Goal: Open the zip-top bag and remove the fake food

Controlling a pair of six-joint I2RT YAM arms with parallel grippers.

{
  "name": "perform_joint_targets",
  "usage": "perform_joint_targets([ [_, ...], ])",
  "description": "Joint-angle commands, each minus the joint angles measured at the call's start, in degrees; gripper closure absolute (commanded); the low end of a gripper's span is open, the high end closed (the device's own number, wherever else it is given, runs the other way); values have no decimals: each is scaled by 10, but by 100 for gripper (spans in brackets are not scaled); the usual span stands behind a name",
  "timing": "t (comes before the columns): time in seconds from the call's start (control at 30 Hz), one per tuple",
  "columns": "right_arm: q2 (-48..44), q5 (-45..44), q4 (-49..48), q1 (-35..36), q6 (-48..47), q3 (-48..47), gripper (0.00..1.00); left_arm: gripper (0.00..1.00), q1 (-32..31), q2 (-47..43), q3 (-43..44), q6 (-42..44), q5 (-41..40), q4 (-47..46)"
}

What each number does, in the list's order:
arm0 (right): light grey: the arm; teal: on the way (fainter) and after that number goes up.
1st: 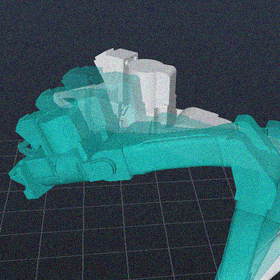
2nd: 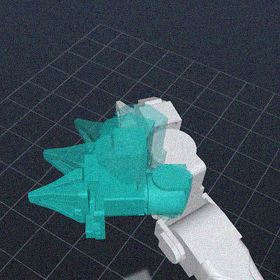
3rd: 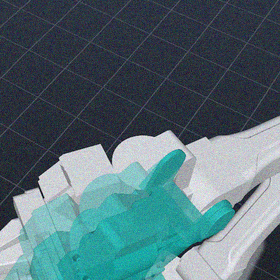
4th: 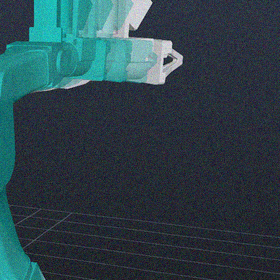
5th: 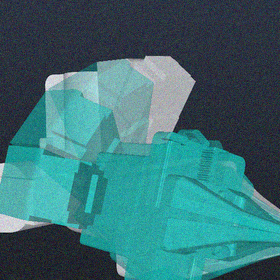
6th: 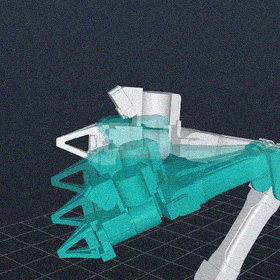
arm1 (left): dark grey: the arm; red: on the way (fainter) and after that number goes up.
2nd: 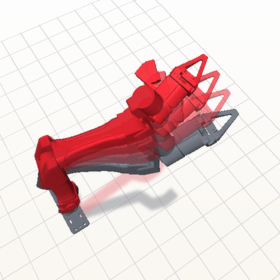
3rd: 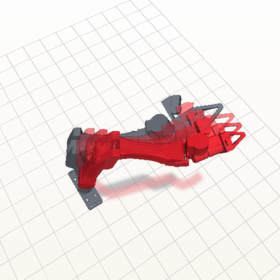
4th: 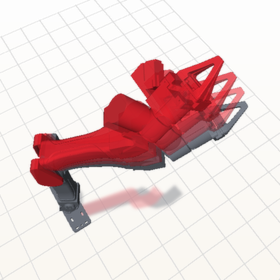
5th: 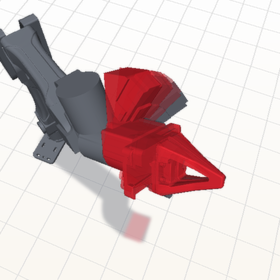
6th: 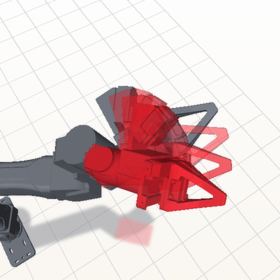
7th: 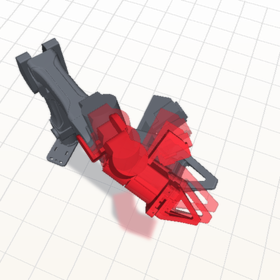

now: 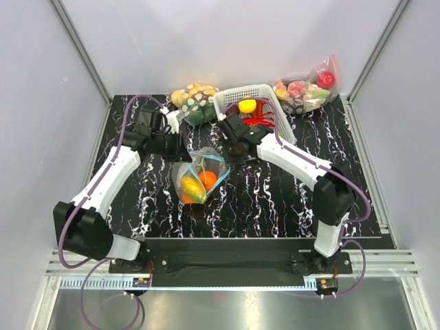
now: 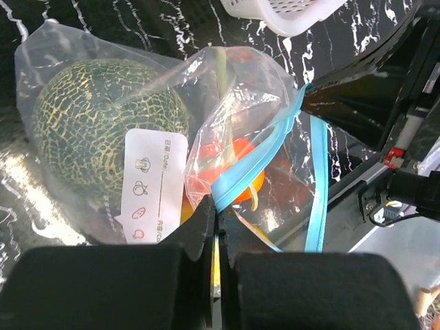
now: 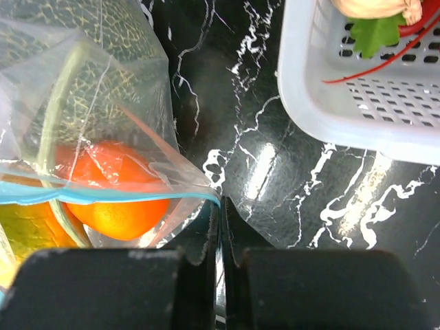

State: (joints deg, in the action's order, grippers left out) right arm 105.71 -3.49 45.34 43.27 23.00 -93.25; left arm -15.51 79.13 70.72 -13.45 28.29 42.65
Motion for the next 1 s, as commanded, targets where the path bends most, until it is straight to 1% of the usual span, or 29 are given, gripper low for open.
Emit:
perform_joint_targets([
  [0.0,-44,-19,4,-7,2,10,94,100,0,6,2,7,31,-45],
  [0.03,-50,-8,-1,-7,-1,12,87,100,0,9,1,6,33,-48],
  [0.07,-57,-4,-6,-8,-6,16,71,100,0,9,0,5,38,-50],
  [0.1,-72,0,-13,-8,-6,17,63,100,-1,9,-1,0,41,-56],
  [0.17,-85,2,-17,-7,-8,14,50,100,-3,10,0,-4,44,-62],
  [0.23,-103,11,-16,-7,-10,7,46,100,-4,12,2,-10,47,-69],
  [0.27,-109,18,-17,-7,-18,1,38,100,-5,12,4,-12,50,-70],
  [0.3,-119,26,-20,-6,-23,-3,33,100,-5,13,5,-15,51,-72],
  [0.43,-132,77,-33,5,-48,-14,32,100,-8,16,6,-17,51,-74],
  [0.67,-79,173,-67,17,-63,-7,36,100,-9,16,-5,-16,60,-89],
  [0.73,-69,194,-83,21,-67,1,36,100,-9,13,-24,-12,69,-117],
  [0.97,-47,212,-121,22,-87,68,36,100,-11,9,-70,2,125,-193],
])
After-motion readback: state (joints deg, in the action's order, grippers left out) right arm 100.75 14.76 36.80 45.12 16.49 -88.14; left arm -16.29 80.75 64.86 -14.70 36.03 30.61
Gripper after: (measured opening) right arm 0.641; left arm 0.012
